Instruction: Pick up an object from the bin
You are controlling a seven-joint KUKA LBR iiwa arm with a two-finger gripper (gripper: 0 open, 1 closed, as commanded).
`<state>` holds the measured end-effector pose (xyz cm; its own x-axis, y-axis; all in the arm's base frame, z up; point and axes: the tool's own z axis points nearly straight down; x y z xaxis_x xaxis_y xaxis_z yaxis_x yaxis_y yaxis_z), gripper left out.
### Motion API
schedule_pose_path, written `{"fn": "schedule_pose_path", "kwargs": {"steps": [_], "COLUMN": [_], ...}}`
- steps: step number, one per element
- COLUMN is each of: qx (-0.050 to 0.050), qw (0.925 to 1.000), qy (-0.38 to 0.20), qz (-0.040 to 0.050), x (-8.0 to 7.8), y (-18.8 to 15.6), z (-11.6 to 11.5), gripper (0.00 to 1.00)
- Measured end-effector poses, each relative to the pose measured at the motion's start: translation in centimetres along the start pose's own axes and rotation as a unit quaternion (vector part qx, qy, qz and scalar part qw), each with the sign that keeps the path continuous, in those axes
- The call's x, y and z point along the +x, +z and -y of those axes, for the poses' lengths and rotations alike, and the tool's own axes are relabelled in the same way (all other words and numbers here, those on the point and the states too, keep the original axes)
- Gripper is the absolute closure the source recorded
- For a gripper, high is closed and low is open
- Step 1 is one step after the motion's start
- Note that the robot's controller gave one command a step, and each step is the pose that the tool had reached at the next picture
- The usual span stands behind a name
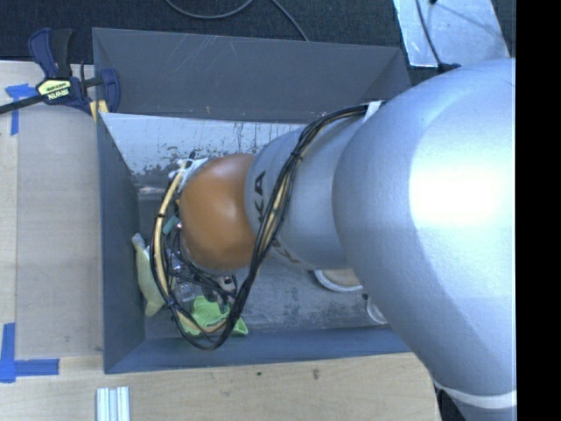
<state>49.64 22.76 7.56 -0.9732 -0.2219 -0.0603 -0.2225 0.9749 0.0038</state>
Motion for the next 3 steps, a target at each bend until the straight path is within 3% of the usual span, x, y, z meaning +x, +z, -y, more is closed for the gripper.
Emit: {"fn": "schedule_pose_path", "kwargs": {"steps": [3], "qx": [0.000], "qw": [1.0000], "qy": [-0.003], "qz": [0.0013], "x": [0.36], "y": [-0.92], "z": [-0.04], "gripper": [1.00]}}
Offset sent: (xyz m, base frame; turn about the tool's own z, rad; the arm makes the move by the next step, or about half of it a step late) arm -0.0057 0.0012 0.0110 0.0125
